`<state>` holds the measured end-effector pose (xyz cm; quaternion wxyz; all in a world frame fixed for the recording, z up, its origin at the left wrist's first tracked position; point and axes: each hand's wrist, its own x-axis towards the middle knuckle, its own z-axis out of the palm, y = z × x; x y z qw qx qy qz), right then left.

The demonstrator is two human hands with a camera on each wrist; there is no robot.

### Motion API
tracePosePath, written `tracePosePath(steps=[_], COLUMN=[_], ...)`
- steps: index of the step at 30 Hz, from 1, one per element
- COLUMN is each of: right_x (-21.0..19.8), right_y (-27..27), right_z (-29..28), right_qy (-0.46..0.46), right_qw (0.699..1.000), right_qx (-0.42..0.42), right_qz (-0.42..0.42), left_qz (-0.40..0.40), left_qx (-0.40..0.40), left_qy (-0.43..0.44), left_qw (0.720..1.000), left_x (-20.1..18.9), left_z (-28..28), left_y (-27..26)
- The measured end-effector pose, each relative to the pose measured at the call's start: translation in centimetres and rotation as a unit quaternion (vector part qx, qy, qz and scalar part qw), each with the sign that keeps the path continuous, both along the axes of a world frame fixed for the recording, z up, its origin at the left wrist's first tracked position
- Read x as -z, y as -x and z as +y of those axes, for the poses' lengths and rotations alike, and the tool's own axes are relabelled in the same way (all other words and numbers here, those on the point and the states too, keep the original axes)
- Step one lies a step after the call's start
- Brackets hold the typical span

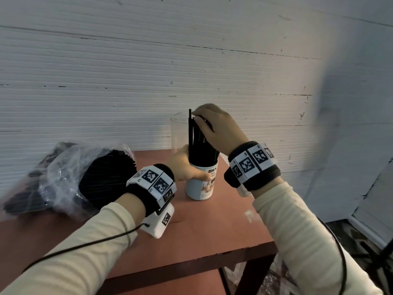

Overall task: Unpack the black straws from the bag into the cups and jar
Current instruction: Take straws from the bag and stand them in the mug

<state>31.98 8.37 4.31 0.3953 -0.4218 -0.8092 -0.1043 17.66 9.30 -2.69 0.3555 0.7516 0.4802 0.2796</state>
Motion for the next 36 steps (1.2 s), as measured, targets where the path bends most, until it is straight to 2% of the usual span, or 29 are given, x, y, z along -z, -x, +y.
tracePosePath(steps=[3, 6, 10, 15, 18, 21, 24, 27, 31, 34, 36], right_x=[-0.1, -0.4, 0.0, -0.8, -1.3, -1.6, -1.0, 0.5, 2.8, 3.6, 3.9], right_y=[-0.1, -0.4, -0.5, -0.7, 0.0, 1.8, 4.4, 7.4, 11.9, 14.7, 16.3], right_z=[-0.5, -0.9, -1.0, -1.9, -2.9, -4.2, -5.2, -5.3, -4.5, -4.0, -3.8], right_qy=[-0.007, -0.044, 0.004, -0.044, -0.098, -0.124, -0.051, 0.097, 0.244, 0.293, 0.313], right_qw=[1.0, 0.996, 0.996, 0.996, 0.994, 0.985, 0.985, 0.984, 0.961, 0.942, 0.929], right_qx=[0.028, 0.062, 0.06, 0.074, 0.029, -0.033, -0.099, -0.129, -0.123, -0.145, -0.147], right_qz=[0.002, -0.034, -0.071, -0.021, 0.045, 0.119, 0.134, 0.076, -0.037, -0.077, -0.135], left_qz=[0.002, 0.003, 0.004, 0.0, -0.013, -0.008, -0.044, -0.042, -0.008, 0.084, 0.136], left_qx=[0.002, -0.009, 0.0, 0.004, -0.031, -0.1, -0.166, -0.239, -0.297, -0.309, -0.305], left_qy=[-0.001, 0.008, 0.019, 0.042, 0.055, -0.024, -0.166, -0.224, -0.231, -0.189, -0.144], left_qw=[1.0, 1.0, 1.0, 0.999, 0.998, 0.995, 0.971, 0.944, 0.927, 0.928, 0.932], left_x=[0.2, 0.6, 0.8, -0.5, -1.0, -1.6, -2.5, -3.5, -4.1, -3.4, -2.8], left_z=[0.4, 0.8, 1.0, -0.3, -1.0, -2.5, -3.7, -4.6, -5.7, -6.0, -6.2], left_y=[0.0, 0.1, 0.0, -0.2, 0.5, 2.9, 6.7, 10.9, 16.4, 19.8, 21.2])
